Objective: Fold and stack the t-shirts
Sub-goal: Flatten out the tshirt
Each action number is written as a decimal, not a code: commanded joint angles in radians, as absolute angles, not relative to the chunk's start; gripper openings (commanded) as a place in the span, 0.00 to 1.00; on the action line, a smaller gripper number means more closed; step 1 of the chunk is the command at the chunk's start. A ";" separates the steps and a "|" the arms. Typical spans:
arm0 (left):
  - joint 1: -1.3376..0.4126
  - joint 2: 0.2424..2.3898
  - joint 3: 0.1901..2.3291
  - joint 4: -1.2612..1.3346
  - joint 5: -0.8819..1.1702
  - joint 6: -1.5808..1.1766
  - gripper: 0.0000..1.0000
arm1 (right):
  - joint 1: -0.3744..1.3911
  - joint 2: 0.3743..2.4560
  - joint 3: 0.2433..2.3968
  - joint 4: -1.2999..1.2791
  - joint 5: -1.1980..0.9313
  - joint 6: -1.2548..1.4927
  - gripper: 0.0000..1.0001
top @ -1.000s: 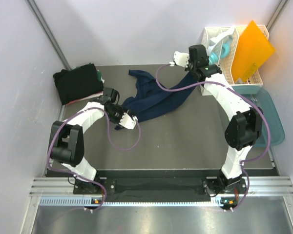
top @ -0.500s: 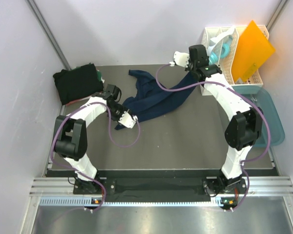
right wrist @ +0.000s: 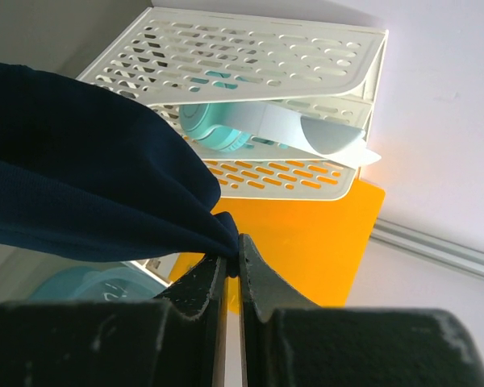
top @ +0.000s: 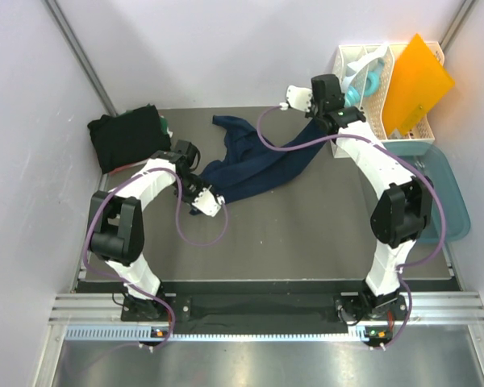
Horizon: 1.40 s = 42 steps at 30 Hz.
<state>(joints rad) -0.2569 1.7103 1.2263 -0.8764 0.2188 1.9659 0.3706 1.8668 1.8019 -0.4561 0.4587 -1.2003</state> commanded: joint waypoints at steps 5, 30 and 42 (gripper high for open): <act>-0.258 1.726 1.249 -0.922 0.265 2.026 0.46 | 0.370 1.878 1.861 -0.408 0.466 -1.187 0.03; -0.267 1.779 1.284 -0.851 0.238 1.959 0.00 | 0.371 1.847 1.835 -0.413 0.469 -1.187 0.02; -0.268 1.694 1.646 -0.635 0.224 1.281 0.00 | 0.339 1.778 1.790 -0.400 0.475 -1.187 0.00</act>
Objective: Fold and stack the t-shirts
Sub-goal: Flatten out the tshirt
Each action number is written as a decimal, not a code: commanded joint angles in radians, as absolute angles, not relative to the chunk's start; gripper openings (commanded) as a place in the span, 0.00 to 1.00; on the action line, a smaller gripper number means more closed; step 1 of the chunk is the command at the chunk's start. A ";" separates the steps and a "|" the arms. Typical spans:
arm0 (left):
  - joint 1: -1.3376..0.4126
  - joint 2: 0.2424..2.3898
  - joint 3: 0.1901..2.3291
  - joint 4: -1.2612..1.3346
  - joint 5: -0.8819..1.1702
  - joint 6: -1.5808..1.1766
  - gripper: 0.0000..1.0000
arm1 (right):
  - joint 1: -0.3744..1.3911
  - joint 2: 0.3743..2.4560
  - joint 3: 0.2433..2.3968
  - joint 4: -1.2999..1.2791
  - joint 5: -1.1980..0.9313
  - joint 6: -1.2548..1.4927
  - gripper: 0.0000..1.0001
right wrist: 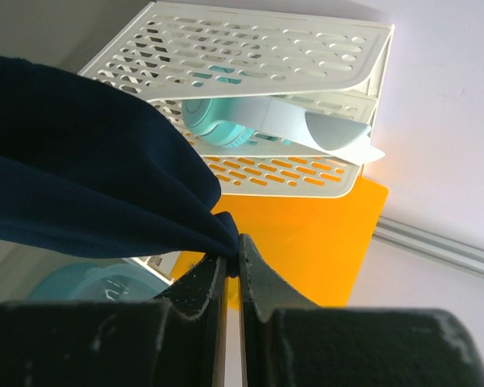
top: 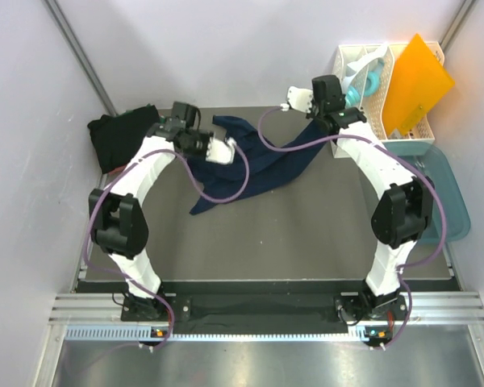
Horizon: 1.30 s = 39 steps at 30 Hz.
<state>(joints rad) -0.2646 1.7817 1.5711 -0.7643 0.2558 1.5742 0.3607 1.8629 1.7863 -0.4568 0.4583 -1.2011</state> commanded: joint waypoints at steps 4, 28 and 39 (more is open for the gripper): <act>-0.259 1.611 1.543 -0.436 0.079 1.207 0.00 | 0.318 1.741 1.769 -0.333 0.491 -1.210 0.00; -0.080 1.453 1.736 0.020 -0.085 0.882 0.00 | 0.179 1.235 1.451 -0.061 0.184 -1.325 0.00; -0.080 1.250 1.683 0.106 0.092 0.864 0.00 | 0.184 1.026 1.532 -0.172 0.005 -1.327 0.00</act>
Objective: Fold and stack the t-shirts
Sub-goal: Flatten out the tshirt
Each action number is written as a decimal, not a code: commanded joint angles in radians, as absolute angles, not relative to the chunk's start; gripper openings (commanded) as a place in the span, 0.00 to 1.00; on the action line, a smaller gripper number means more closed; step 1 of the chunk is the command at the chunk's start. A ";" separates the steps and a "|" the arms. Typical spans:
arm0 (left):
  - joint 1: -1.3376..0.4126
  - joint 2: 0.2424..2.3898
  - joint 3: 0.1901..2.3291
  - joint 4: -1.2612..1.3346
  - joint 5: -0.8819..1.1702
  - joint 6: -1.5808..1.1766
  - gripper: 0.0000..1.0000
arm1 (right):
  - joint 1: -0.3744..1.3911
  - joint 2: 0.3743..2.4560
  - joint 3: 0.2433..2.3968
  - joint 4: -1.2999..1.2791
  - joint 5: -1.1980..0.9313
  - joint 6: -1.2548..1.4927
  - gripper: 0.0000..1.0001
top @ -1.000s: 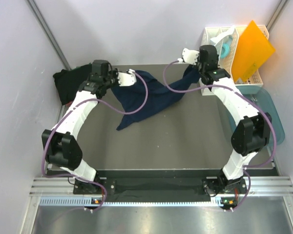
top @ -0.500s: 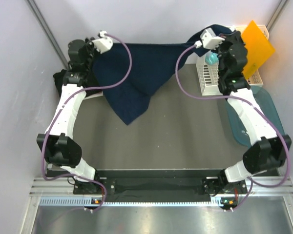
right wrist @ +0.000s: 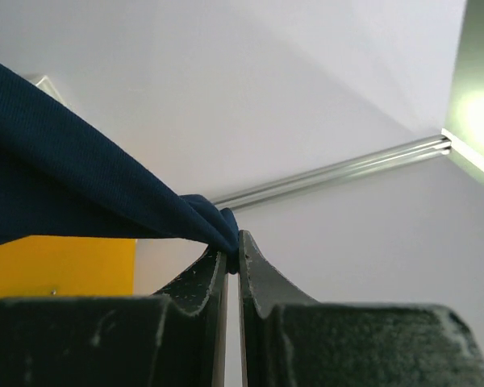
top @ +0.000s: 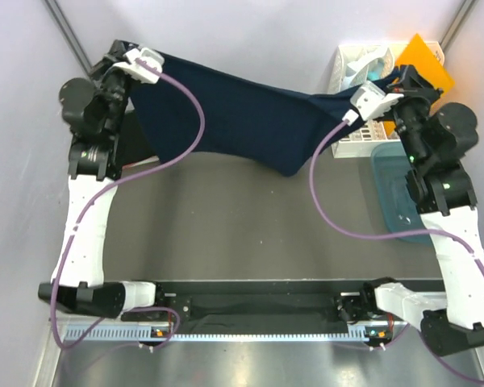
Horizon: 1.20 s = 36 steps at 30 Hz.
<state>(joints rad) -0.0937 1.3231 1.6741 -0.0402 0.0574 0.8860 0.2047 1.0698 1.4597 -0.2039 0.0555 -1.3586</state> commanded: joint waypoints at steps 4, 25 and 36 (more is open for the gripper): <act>-0.080 1.273 1.712 0.077 0.090 0.885 0.00 | 0.167 1.147 1.719 -0.423 -0.058 -1.235 0.00; -0.087 1.944 2.267 -0.137 0.034 1.104 0.00 | 0.167 1.879 2.344 -0.301 0.080 -1.285 0.00; -0.120 1.813 2.096 0.472 -0.064 1.195 0.00 | 0.167 1.743 2.231 0.140 0.109 -1.387 0.00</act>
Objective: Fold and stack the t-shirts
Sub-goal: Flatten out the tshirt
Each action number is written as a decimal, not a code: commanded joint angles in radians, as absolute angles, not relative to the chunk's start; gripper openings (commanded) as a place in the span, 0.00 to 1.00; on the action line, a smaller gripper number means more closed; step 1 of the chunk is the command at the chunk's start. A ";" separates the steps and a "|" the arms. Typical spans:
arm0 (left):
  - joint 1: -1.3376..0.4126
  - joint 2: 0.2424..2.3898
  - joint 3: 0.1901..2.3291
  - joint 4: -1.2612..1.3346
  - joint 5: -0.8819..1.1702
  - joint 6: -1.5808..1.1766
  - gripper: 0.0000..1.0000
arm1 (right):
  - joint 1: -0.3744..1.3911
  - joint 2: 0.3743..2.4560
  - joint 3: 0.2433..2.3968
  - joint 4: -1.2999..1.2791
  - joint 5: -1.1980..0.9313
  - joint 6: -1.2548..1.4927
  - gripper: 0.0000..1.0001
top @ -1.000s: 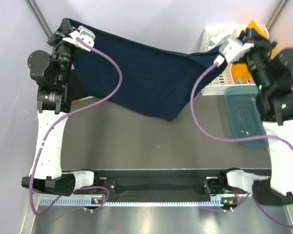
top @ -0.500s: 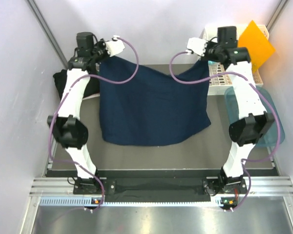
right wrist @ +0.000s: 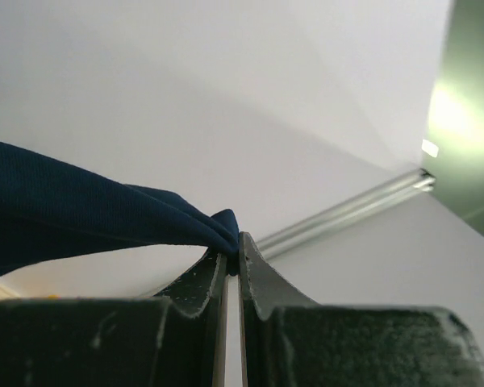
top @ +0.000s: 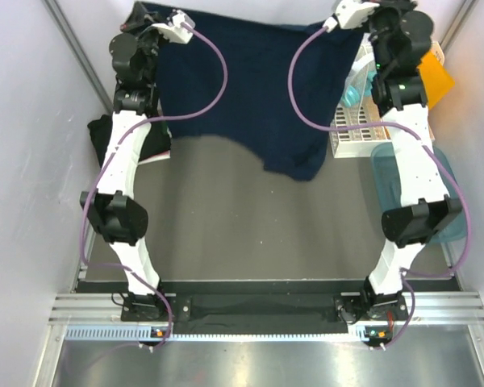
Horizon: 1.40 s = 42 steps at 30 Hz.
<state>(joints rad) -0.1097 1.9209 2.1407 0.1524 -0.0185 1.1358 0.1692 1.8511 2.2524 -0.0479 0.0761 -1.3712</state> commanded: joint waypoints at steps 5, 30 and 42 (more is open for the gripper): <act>-0.115 1.723 1.843 0.561 -0.081 1.220 0.00 | 0.169 1.588 1.847 0.166 0.115 -1.345 0.00; -0.067 1.181 1.777 -0.727 0.370 1.038 0.00 | 0.206 1.137 1.878 -1.043 -0.026 -1.232 0.00; -0.067 1.314 1.928 -0.347 0.229 1.114 0.00 | 0.204 1.369 2.190 -0.448 0.112 -1.218 0.00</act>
<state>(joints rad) -0.0719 1.2224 1.8656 -0.5343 0.2867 1.0470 0.1963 1.2133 1.9980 -0.7269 0.0574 -1.2446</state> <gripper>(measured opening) 0.013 0.045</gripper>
